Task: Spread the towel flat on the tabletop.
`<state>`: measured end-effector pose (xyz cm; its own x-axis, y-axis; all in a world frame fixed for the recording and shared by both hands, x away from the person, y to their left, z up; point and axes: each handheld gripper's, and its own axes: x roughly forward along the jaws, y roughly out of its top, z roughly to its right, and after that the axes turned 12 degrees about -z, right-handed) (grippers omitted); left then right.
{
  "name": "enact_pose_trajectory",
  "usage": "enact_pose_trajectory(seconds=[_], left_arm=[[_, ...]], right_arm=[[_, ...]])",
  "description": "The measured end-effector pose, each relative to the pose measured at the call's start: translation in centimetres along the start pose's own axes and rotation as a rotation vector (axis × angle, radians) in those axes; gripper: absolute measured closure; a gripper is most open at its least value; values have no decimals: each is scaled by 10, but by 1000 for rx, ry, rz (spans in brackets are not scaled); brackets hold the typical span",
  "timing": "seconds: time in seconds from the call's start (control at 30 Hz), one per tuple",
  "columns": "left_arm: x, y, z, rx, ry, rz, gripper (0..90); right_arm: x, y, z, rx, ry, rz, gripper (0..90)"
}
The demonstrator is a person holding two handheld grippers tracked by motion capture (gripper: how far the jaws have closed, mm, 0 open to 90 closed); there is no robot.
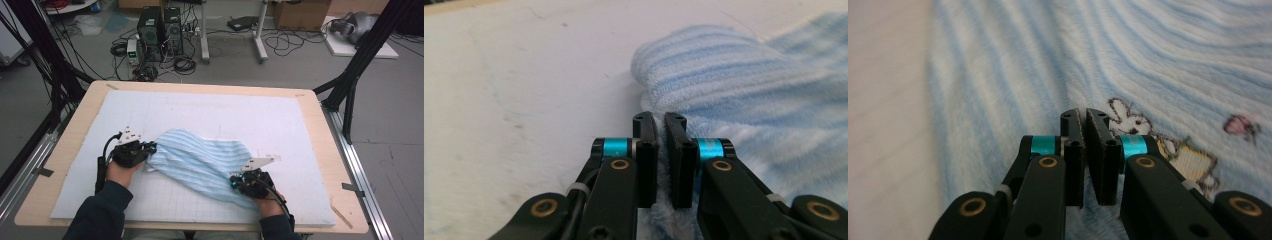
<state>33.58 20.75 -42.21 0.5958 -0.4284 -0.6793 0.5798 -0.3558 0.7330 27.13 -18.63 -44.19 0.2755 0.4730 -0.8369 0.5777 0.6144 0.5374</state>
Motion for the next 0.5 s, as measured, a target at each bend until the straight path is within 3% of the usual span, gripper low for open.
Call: enact_pose_trajectory(seconds=[0.13,0.23,0.3,0.4,0.47,0.5], left_arm=[[-1,8,-11,-18,30,40,841],[2,8,-15,-40,26,49,827],[2,7,-14,-55,20,71,742],[-1,7,-16,-92,34,110,474],[-3,6,-17,-100,35,131,438],[-3,6,-17,-102,37,138,419]], right_arm=[[10,9,-23,-65,124,-8,847],[13,17,-30,-91,165,13,692],[9,20,-23,-67,148,78,612],[-5,20,-3,27,94,201,511],[-15,21,12,84,-7,246,488],[-19,22,19,103,-66,242,480]])
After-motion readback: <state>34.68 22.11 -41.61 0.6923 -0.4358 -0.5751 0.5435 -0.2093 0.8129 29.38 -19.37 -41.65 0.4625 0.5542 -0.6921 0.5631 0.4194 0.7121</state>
